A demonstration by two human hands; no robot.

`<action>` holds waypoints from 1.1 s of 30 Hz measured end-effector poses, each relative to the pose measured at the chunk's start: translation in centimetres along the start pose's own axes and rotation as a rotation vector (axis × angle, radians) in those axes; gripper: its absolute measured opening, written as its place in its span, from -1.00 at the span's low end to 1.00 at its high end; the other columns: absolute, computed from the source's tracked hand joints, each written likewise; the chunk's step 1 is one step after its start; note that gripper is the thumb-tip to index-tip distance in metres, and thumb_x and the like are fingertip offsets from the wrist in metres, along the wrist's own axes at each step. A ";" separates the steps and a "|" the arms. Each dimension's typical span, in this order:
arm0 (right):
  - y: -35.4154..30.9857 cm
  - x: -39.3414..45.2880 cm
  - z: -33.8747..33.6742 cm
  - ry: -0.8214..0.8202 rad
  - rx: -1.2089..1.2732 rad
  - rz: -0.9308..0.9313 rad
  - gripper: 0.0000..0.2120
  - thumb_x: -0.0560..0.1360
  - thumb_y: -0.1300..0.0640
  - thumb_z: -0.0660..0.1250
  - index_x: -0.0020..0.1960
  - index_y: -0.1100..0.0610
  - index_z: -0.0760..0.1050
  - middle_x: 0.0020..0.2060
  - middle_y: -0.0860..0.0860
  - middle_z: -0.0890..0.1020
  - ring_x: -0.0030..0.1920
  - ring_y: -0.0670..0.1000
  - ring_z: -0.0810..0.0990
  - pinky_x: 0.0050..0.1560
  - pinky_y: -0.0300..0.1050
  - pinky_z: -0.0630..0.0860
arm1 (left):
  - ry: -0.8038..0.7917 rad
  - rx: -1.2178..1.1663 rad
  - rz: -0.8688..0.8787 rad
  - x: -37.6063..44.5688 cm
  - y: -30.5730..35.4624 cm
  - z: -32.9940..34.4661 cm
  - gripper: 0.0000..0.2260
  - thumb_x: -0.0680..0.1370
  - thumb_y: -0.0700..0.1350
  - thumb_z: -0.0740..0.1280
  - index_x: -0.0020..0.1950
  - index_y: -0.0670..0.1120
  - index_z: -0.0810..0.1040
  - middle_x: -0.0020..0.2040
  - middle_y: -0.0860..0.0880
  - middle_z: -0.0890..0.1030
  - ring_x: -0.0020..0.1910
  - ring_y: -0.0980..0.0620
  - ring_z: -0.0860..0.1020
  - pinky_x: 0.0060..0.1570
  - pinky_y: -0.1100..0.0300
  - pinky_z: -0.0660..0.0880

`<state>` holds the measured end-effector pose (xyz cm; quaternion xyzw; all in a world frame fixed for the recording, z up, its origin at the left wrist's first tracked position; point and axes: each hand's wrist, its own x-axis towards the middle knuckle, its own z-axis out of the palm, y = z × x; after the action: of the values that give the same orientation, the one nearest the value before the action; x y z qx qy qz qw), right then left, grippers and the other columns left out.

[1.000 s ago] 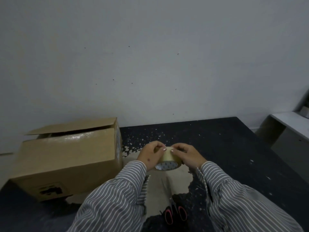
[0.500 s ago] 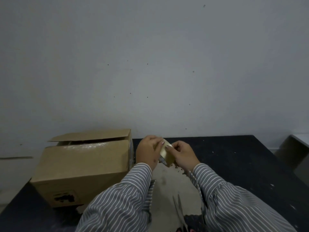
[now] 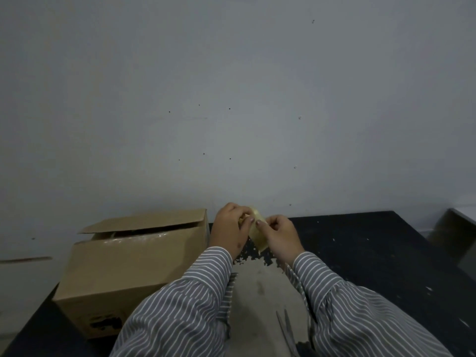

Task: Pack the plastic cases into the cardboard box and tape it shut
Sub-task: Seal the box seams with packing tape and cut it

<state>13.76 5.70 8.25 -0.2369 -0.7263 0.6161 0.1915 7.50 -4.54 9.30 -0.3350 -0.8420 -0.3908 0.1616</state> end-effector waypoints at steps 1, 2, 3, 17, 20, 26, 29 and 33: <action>-0.2 -0.1 0.1 0.012 0.037 0.017 -0.86 0.51 0.11 0.30 -0.08 0.20 0.45 -0.17 0.07 0.53 -0.17 0.01 0.48 -0.20 -0.12 0.49 | -0.010 -0.025 0.018 0.2 0.0 -0.1 -0.83 0.53 -0.18 0.32 0.06 -0.18 0.61 -0.01 -0.10 0.56 -0.09 0.10 0.41 -0.18 0.48 0.28; -0.5 -0.1 0.1 0.014 0.071 0.036 -0.85 0.51 0.11 0.28 -0.08 0.22 0.47 -0.18 0.06 0.53 -0.16 0.03 0.47 -0.13 -0.06 0.49 | -0.015 -0.046 0.042 0.2 0.0 -0.2 -0.86 0.51 -0.20 0.34 0.03 -0.19 0.62 -0.04 -0.11 0.56 -0.12 0.10 0.41 -0.21 0.51 0.30; -0.7 -0.1 0.1 0.010 0.099 0.055 -0.83 0.52 0.11 0.27 -0.08 0.22 0.50 -0.19 0.05 0.53 -0.14 0.03 0.47 -0.05 0.01 0.50 | -0.019 -0.061 0.075 0.3 0.0 -0.2 -0.88 0.49 -0.22 0.37 -0.02 -0.20 0.64 -0.08 -0.12 0.56 -0.14 0.08 0.42 -0.22 0.53 0.30; -2.9 -1.0 1.5 0.063 0.256 -0.016 -0.83 0.51 0.26 0.11 -0.18 0.15 0.45 -0.27 0.02 0.45 -0.20 0.00 0.38 -0.18 -0.09 0.34 | -0.239 -0.727 -0.470 -0.7 1.5 -0.7 -0.82 0.60 -0.07 0.17 0.11 -0.07 0.52 0.01 -0.07 0.58 0.00 -0.02 0.51 -0.22 0.30 0.42; -2.7 -1.2 1.4 0.064 0.238 -0.029 -0.79 0.52 0.28 0.10 -0.23 0.12 0.43 -0.28 0.01 0.45 -0.21 -0.02 0.38 -0.21 -0.13 0.33 | -0.233 -0.728 -0.485 -0.5 1.7 -0.9 -0.81 0.61 -0.10 0.15 -0.11 -0.02 0.52 -0.16 -0.03 0.53 -0.16 0.04 0.47 -0.23 0.26 0.39; -2.1 -1.0 1.4 0.064 0.243 -0.009 -0.76 0.49 0.32 0.10 -0.26 0.11 0.44 -0.28 0.02 0.46 -0.21 0.00 0.39 -0.14 -0.07 0.36 | -0.223 -0.724 -0.480 -0.3 1.6 -0.8 -0.76 0.58 -0.16 0.17 -0.26 -0.04 0.49 -0.31 -0.02 0.45 -0.24 0.02 0.39 -0.28 0.19 0.34; -1.9 -1.0 1.7 0.069 0.273 -0.014 -0.75 0.44 0.39 0.10 -0.24 0.14 0.47 -0.30 0.05 0.46 -0.20 0.05 0.39 -0.18 -0.07 0.38 | -0.222 -0.734 -0.464 -0.1 1.7 -0.8 -0.83 0.56 -0.19 0.18 -0.12 -0.13 0.56 -0.25 -0.05 0.49 -0.21 0.04 0.42 -0.26 0.23 0.37; -2.1 -1.1 1.8 0.079 0.311 -0.021 -0.77 0.49 0.31 0.12 -0.23 0.12 0.49 -0.27 0.05 0.49 -0.15 0.07 0.41 -0.09 0.02 0.38 | -0.204 -0.725 -0.448 0.1 1.7 -1.0 -0.83 0.56 -0.18 0.20 -0.02 -0.13 0.59 -0.18 -0.05 0.55 -0.21 0.10 0.45 -0.26 0.30 0.39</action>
<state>13.40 3.38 9.99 -0.2207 -0.6166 0.7093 0.2607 8.63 -4.48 10.97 -0.2162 -0.7139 -0.6513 -0.1393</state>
